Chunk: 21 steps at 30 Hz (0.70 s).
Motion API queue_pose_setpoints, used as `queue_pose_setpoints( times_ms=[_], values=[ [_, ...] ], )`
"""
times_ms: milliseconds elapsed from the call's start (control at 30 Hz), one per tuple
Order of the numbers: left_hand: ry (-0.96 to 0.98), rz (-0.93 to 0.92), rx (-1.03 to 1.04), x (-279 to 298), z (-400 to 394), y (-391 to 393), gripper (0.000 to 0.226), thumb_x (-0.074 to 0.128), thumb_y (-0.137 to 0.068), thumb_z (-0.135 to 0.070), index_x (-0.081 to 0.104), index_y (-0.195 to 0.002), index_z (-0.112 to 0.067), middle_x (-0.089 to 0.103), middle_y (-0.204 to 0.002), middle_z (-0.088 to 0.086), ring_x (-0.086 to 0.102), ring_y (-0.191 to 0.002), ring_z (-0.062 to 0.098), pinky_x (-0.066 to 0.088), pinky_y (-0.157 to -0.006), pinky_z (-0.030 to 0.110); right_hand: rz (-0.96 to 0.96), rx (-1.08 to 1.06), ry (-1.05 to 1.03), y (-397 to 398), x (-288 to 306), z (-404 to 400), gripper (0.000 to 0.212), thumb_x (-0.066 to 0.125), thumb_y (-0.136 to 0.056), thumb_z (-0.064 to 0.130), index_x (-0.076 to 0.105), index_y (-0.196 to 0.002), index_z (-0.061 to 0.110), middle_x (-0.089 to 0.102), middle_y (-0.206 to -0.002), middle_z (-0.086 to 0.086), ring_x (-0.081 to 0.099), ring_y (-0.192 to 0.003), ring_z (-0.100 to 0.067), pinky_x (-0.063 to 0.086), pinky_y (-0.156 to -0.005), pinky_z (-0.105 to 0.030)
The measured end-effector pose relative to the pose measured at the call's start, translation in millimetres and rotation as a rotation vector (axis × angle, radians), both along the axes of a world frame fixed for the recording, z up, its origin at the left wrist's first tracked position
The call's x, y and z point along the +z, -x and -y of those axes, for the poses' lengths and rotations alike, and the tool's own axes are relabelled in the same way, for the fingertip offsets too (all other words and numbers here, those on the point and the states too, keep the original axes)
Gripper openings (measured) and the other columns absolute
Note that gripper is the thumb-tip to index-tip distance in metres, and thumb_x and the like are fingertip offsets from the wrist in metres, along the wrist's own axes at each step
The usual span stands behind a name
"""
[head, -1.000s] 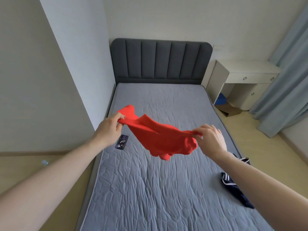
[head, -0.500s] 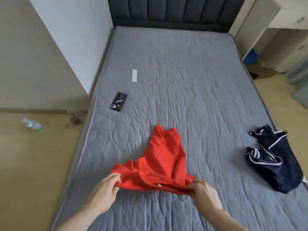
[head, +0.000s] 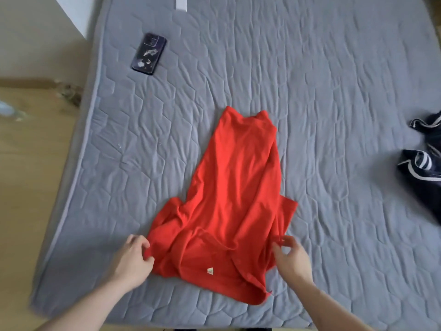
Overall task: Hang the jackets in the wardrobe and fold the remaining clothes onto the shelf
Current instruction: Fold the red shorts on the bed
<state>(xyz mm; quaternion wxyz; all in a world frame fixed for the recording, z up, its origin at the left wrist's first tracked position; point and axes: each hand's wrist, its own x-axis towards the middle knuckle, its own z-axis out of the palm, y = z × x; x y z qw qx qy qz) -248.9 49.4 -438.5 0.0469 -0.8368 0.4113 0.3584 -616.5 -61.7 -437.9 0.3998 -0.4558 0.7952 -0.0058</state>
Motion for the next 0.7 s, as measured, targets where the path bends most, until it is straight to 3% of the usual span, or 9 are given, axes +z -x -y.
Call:
queue_pose_setpoints(
  times_ms=[67, 100, 200, 267, 300, 367, 467, 567, 700],
  values=[
    [-0.02, 0.039, 0.208, -16, 11, -1, 0.041, 0.077, -0.084, -0.024, 0.062, -0.121, -0.012, 0.061, -0.128, 0.013, 0.061, -0.117, 0.035, 0.046, -0.096, 0.04, 0.02, -0.21, 0.0, 6, -15, 28, 0.053, 0.071, -0.091, 0.034, 0.056, -0.135, 0.008, 0.069, -0.121, -0.01, 0.068, -0.11, -0.033, 0.053, -0.098, -0.047],
    [-0.041, 0.021, 0.281, -24, 15, -1, 0.051, 0.076, -0.086, -0.028, 0.058, -0.129, -0.008, 0.059, -0.134, 0.016, 0.058, -0.123, 0.035, 0.044, -0.1, 0.041, 0.064, -0.298, -0.011, 6, -23, 40, 0.053, 0.07, -0.092, 0.033, 0.054, -0.134, 0.006, 0.07, -0.115, -0.012, 0.071, -0.102, -0.034, 0.056, -0.093, -0.049],
    [-0.029, -0.075, 0.426, -39, 30, 1, 0.06, 0.077, -0.087, -0.037, 0.057, -0.134, -0.006, 0.062, -0.135, 0.018, 0.058, -0.125, 0.035, 0.043, -0.101, 0.04, 0.198, -0.477, -0.032, 3, -39, 62, 0.033, 0.072, -0.091, 0.027, 0.052, -0.115, 0.016, 0.067, -0.073, -0.006, 0.064, -0.058, -0.02, 0.056, -0.057, -0.033],
    [-0.009, -0.122, 0.511, -41, 40, 5, 0.061, 0.078, -0.085, -0.044, 0.06, -0.131, -0.009, 0.066, -0.129, 0.014, 0.061, -0.121, 0.033, 0.044, -0.097, 0.037, 0.206, -0.502, -0.032, 4, -45, 67, 0.024, 0.071, -0.091, 0.025, 0.058, -0.109, 0.019, 0.065, -0.067, -0.006, 0.058, -0.053, -0.015, 0.05, -0.052, -0.028],
    [-0.003, -0.143, 0.544, -40, 46, 7, 0.058, 0.078, -0.085, -0.046, 0.063, -0.127, -0.01, 0.069, -0.124, 0.012, 0.063, -0.118, 0.032, 0.045, -0.095, 0.037, 0.207, -0.499, -0.027, 6, -46, 65, 0.014, 0.069, -0.092, 0.024, 0.064, -0.102, 0.015, 0.067, -0.068, -0.009, 0.058, -0.053, -0.015, 0.05, -0.054, -0.029],
    [0.023, -0.187, 0.57, -37, 54, 11, 0.041, 0.077, -0.085, -0.047, 0.073, -0.107, -0.013, 0.075, -0.104, 0.005, 0.068, -0.105, 0.03, 0.049, -0.083, 0.035, 0.188, -0.532, 0.017, 13, -45, 57, 0.016, 0.062, -0.094, 0.022, 0.068, -0.092, 0.007, 0.068, -0.071, -0.013, 0.059, -0.057, -0.019, 0.052, -0.064, -0.035],
    [0.138, -0.237, 0.655, -26, 68, 14, 0.022, 0.078, -0.086, -0.037, 0.075, -0.078, -0.016, 0.074, -0.076, 0.001, 0.07, -0.086, 0.028, 0.047, -0.067, 0.033, 0.076, -0.644, 0.126, 35, -41, 37, 0.021, 0.054, -0.094, 0.026, 0.064, -0.098, 0.008, 0.07, -0.09, -0.018, 0.066, -0.084, -0.035, 0.055, -0.089, -0.049],
    [0.336, -0.123, 0.841, -13, 84, 11, 0.018, 0.075, -0.087, -0.026, 0.071, -0.078, -0.012, 0.071, -0.08, 0.013, 0.066, -0.086, 0.033, 0.041, -0.071, 0.036, 0.019, -0.737, 0.232, 56, -36, 22, 0.017, 0.052, -0.095, 0.028, 0.06, -0.096, 0.013, 0.068, -0.094, -0.012, 0.065, -0.095, -0.036, 0.05, -0.095, -0.051],
    [0.382, -0.012, 0.925, -10, 91, -1, 0.024, 0.067, -0.095, -0.024, 0.073, -0.1, -0.002, 0.071, -0.101, 0.022, 0.065, -0.103, 0.039, 0.045, -0.085, 0.041, 0.039, -0.725, 0.064, 72, -44, 13, 0.019, 0.056, -0.095, 0.022, 0.065, -0.102, 0.007, 0.072, -0.087, -0.018, 0.07, -0.088, -0.041, 0.056, -0.091, -0.056]
  ],
)
